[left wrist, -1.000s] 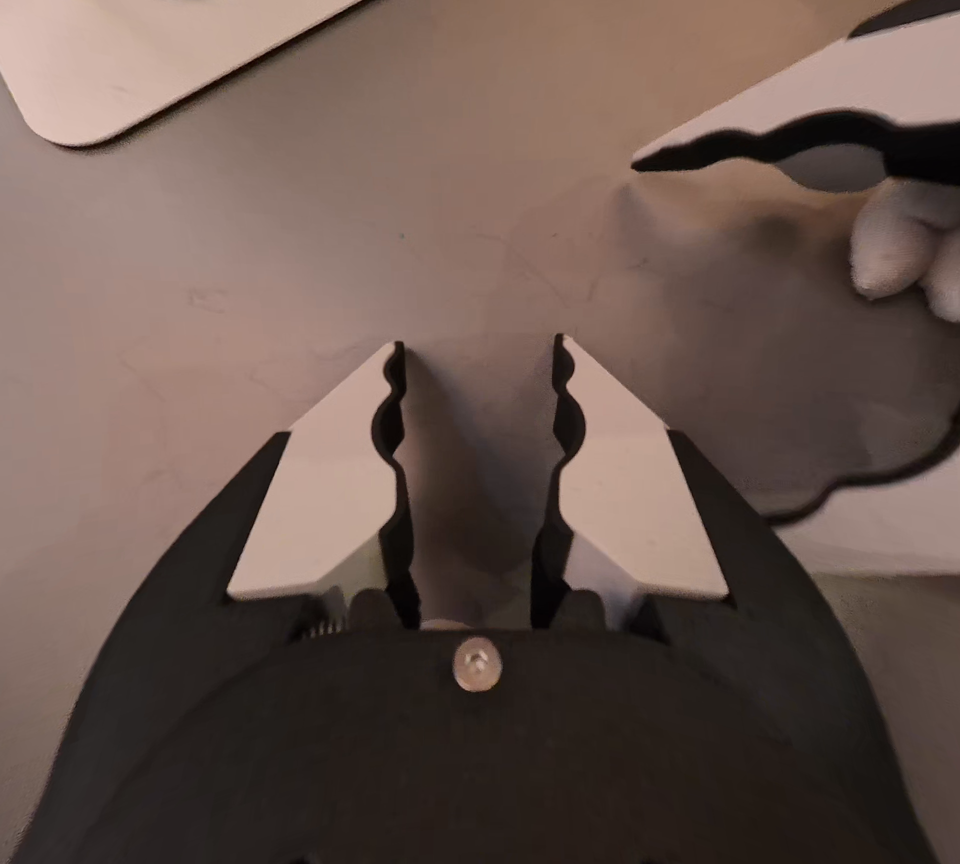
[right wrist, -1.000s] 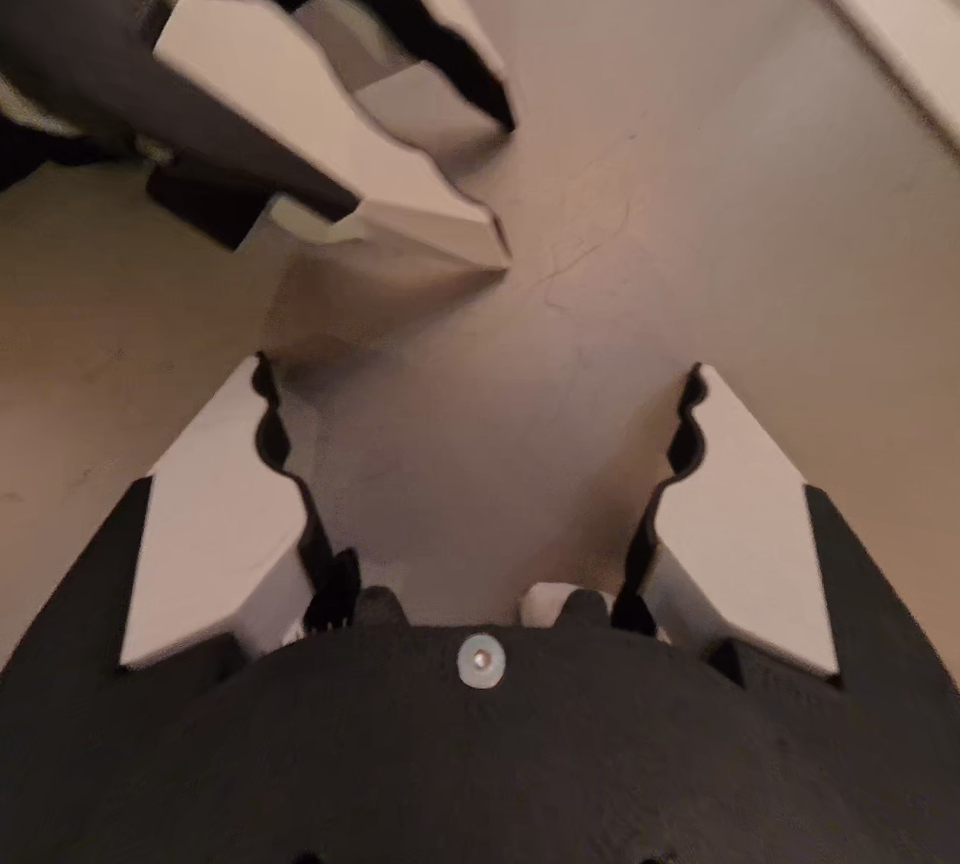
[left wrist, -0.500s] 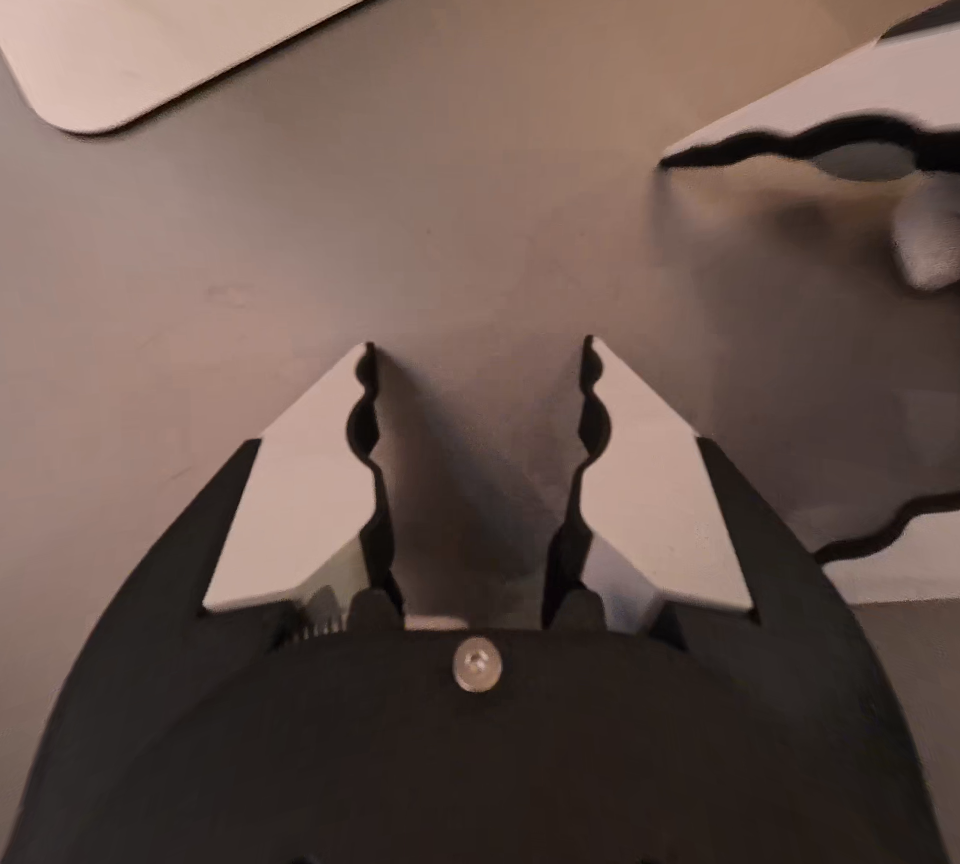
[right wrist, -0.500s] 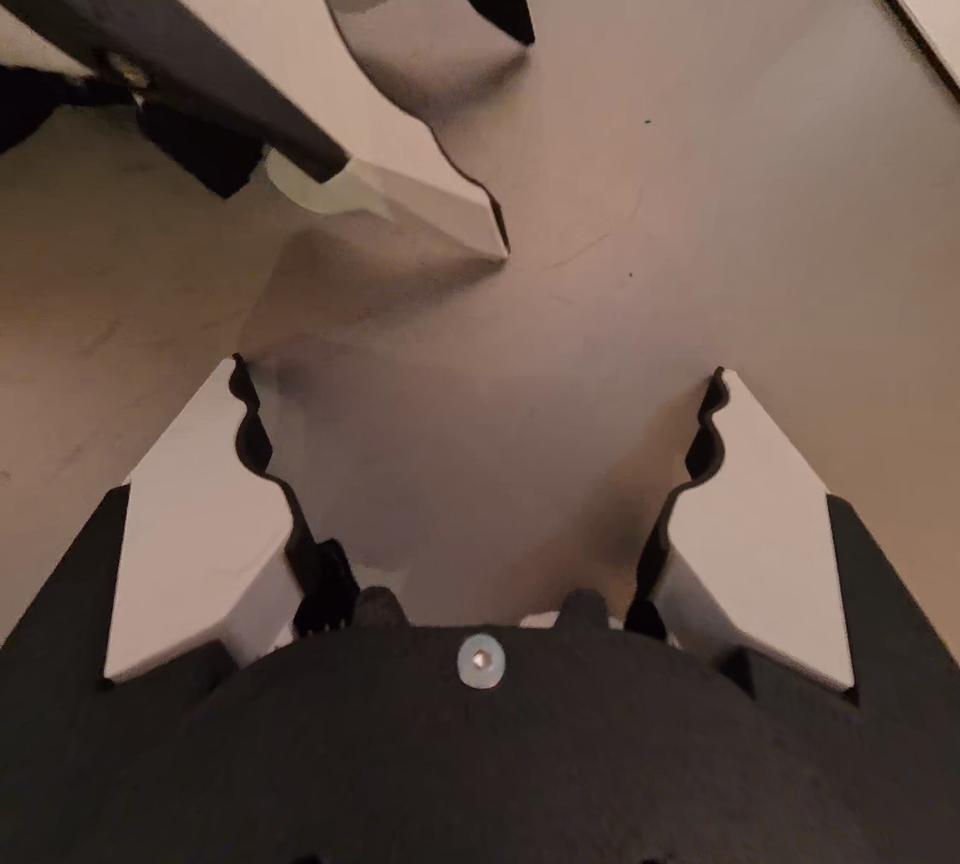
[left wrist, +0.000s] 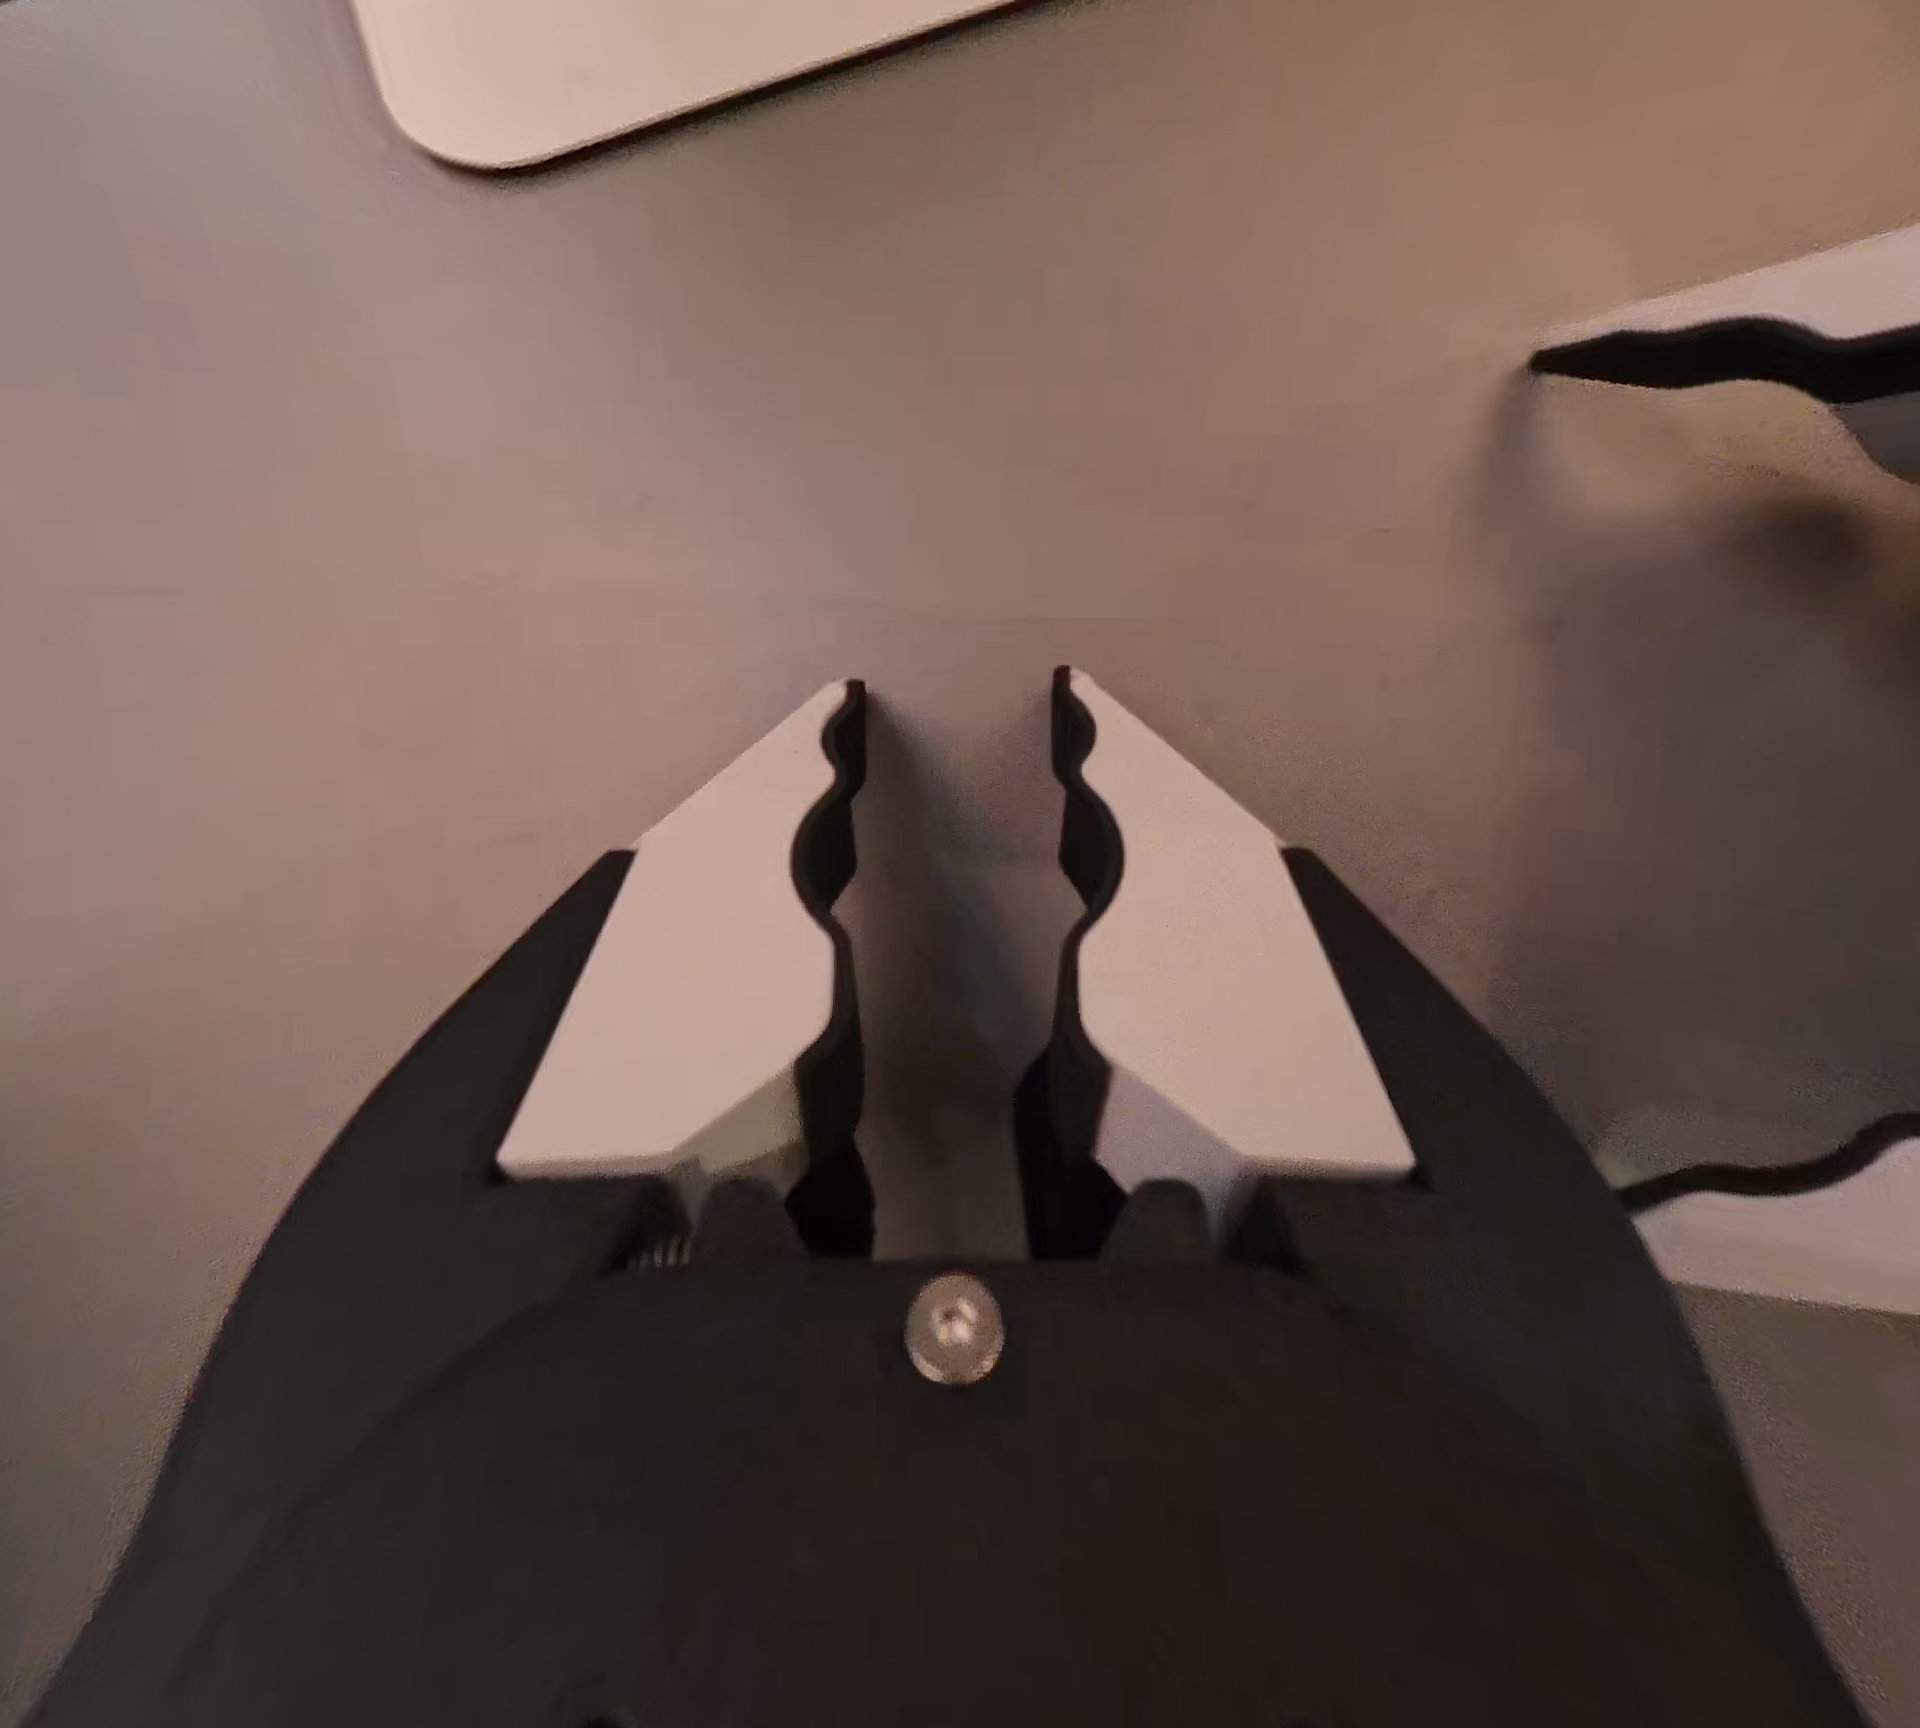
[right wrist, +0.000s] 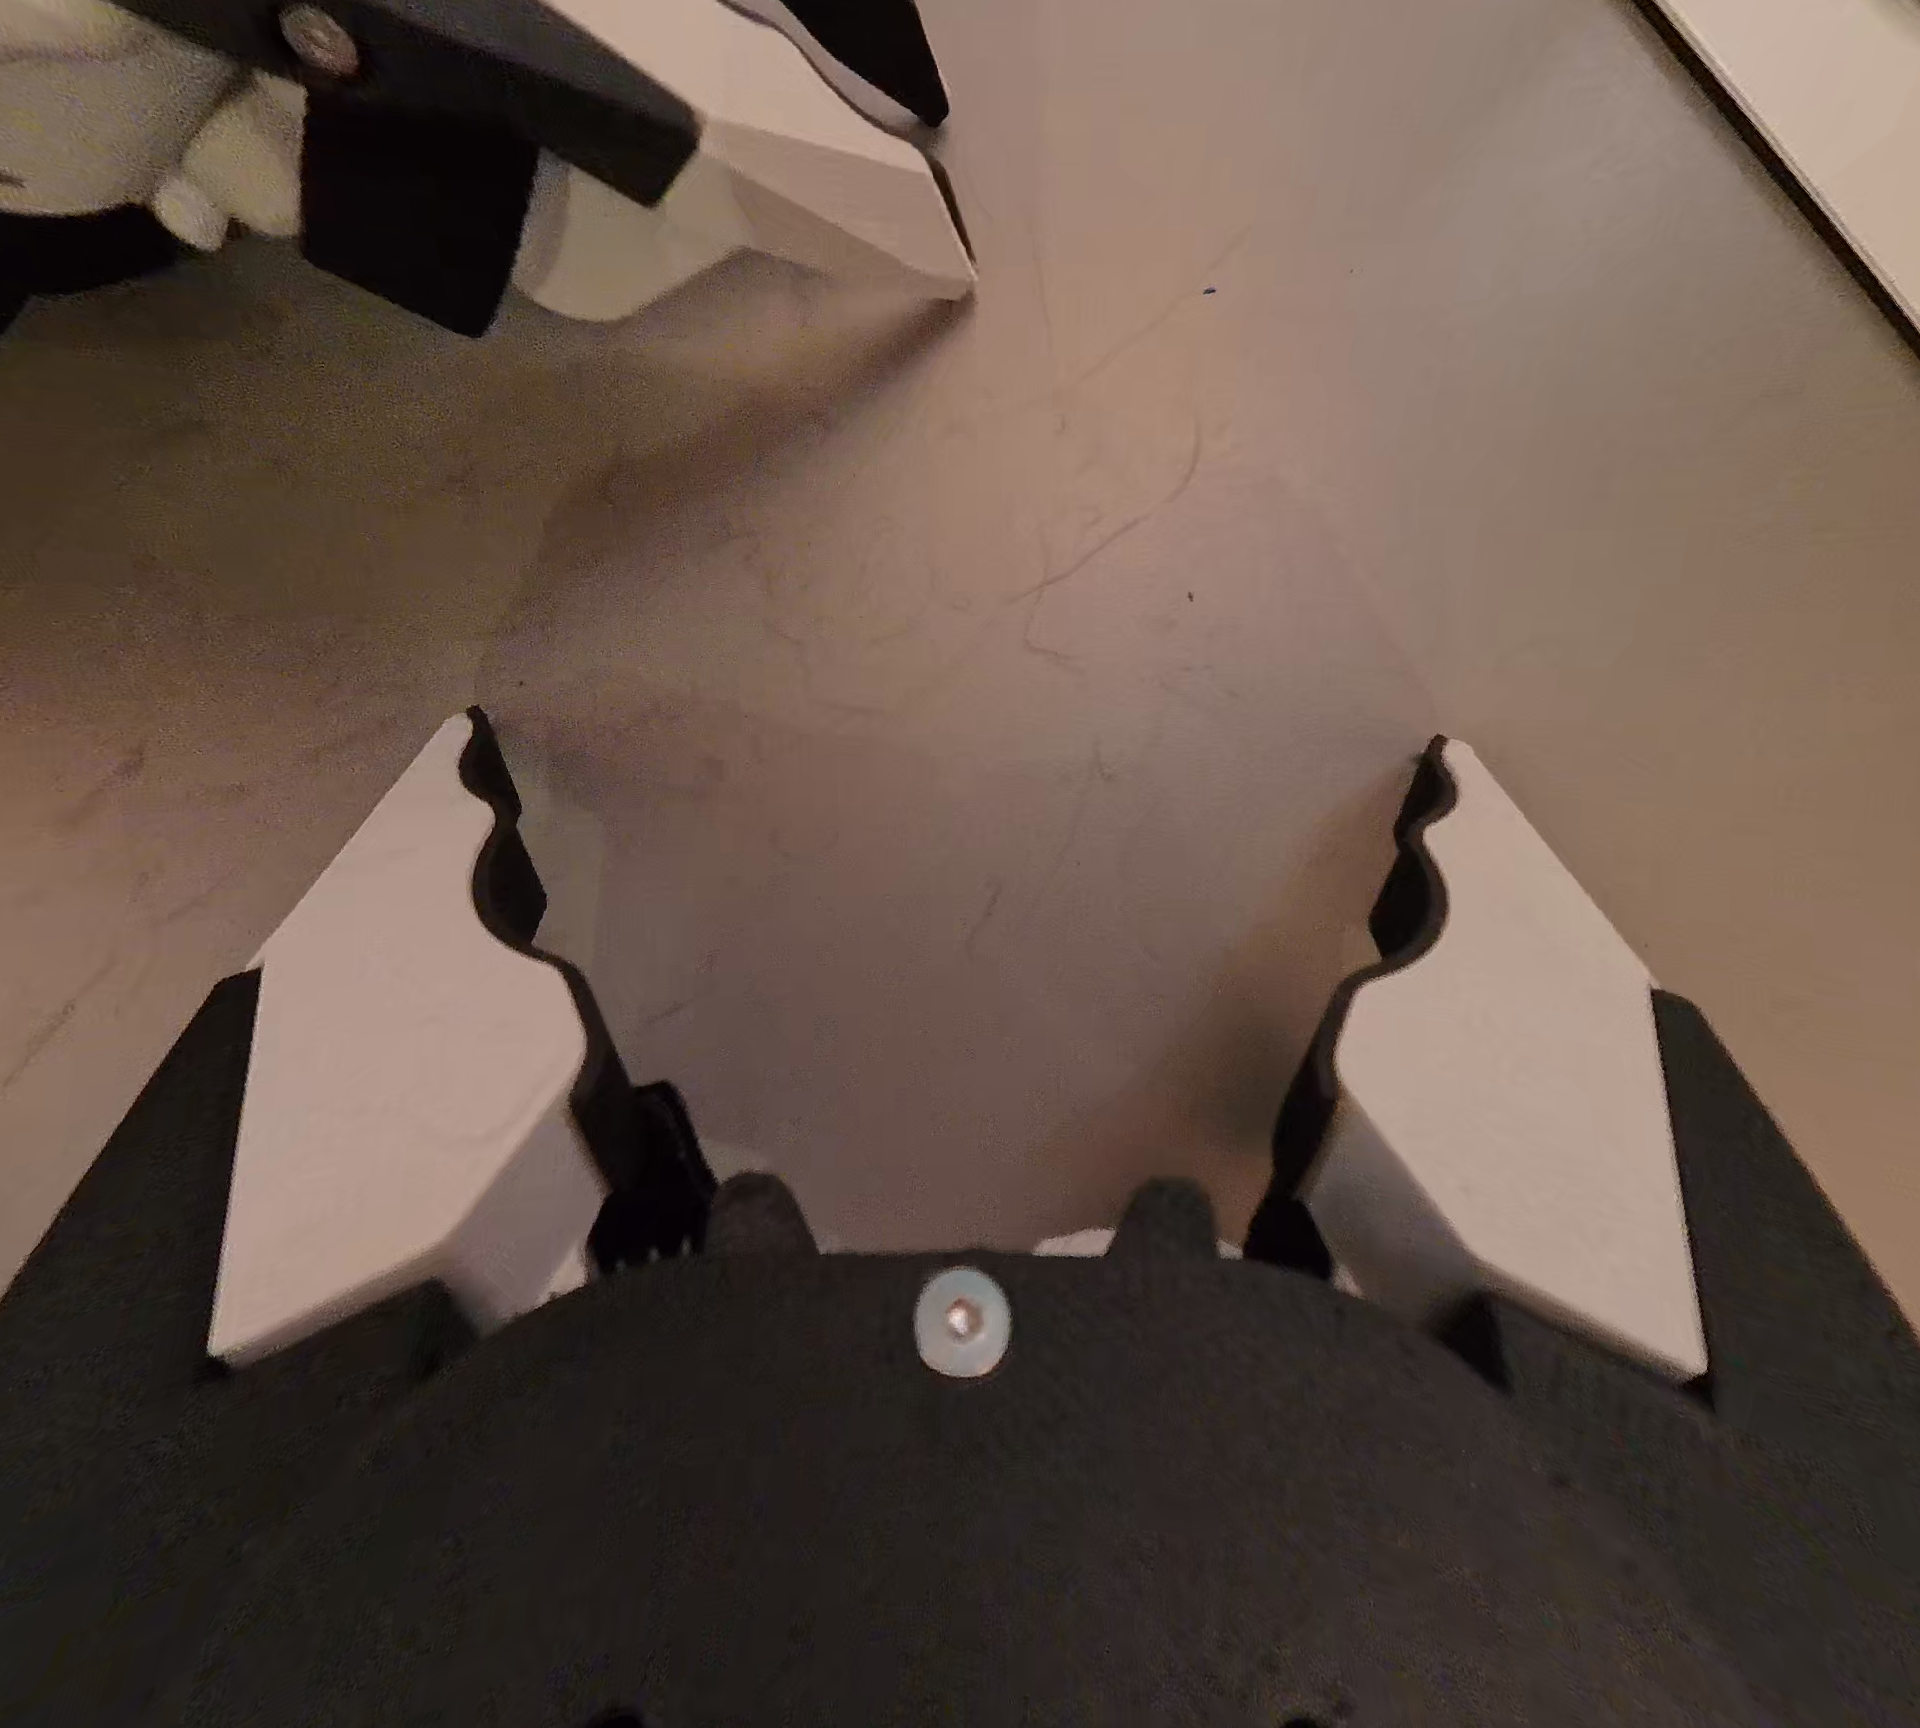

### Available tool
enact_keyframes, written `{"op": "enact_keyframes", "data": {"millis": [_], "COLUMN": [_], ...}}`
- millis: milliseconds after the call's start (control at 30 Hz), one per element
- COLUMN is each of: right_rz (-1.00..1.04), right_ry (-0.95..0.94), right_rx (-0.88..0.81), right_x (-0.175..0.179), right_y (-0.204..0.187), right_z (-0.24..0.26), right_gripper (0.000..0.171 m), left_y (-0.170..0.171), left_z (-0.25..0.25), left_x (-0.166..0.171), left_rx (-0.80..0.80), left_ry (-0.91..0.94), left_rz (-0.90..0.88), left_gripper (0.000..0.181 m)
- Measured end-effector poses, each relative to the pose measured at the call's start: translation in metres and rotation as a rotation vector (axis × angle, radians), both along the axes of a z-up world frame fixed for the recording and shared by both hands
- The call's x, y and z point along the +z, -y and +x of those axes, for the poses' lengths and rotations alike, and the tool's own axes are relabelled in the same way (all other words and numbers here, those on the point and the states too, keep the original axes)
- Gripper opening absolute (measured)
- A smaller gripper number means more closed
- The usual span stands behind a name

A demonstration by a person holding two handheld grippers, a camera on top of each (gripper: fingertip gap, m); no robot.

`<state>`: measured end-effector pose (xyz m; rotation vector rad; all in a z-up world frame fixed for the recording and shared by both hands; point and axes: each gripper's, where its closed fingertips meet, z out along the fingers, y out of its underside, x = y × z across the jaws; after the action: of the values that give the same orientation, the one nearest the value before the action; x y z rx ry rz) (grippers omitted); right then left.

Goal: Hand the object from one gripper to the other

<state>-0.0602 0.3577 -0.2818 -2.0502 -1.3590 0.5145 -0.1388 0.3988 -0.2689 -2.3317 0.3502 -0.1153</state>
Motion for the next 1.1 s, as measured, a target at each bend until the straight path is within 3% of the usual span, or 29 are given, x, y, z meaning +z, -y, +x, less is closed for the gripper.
{"op": "enact_keyframes", "data": {"millis": [33, 67, 233, 367, 500, 600, 767, 900, 1000, 1033, 1100], "right_rz": [0.002, 0.002, -0.003, -0.002, -0.003, -0.002, -0.001, 0.001, 0.004, 0.004, 0.002], "right_ry": [0.000, 0.000, 0.000, 0.000, -0.001, -0.001, -0.001, -0.001, -0.001, -0.001, -0.001], "right_rx": [0.000, 0.000, 0.001, 0.001, 0.001, 0.001, 0.005, 0.005, 0.026, 0.031, 0.034], "right_x": [0.000, 0.000, 0.000, 0.000, 0.000, 0.000, 0.000, 0.000, 0.001, 0.001, 0.000], "right_y": [0.000, 0.000, 0.000, 0.000, 0.000, 0.000, 0.000, 0.000, 0.004, 0.004, 0.005], "right_z": [0.000, 0.000, 0.000, 0.000, 0.000, 0.000, 0.000, 0.000, -0.001, -0.001, -0.001], "right_gripper": [0.159, 0.159, 0.160, 0.159, 0.160, 0.160, 0.159, 0.159, 0.159, 0.159, 0.159], "left_y": [0.000, -0.001, -0.010, -0.016, -0.019, -0.014, -0.013, -0.013, -0.014, -0.010, -0.005], "left_z": [-0.002, -0.008, -0.019, -0.009, -0.008, -0.011, -0.004, -0.004, -0.013, -0.006, 0.009], "left_x": [0.000, 0.000, 0.003, 0.000, 0.001, 0.001, -0.001, 0.000, 0.005, 0.005, 0.022], "left_rx": [-0.014, 0.010, 0.063, 0.026, 0.001, -0.039, -0.084, -0.082, -0.081, -0.105, -0.169], "left_ry": [0.012, -0.005, -0.104, -0.019, 0.068, -0.069, -0.238, -0.365, -0.412, -0.322, -0.143], "left_rz": [-0.005, -0.006, 0.050, 0.025, -0.007, 0.009, 0.089, 0.128, 0.107, 0.066, 0.072], "left_gripper": [0.033, 0.031, 0.038, 0.014, 0.017, 0.019, 0.000, 0.000, 0.019, 0.024, 0.053]}}
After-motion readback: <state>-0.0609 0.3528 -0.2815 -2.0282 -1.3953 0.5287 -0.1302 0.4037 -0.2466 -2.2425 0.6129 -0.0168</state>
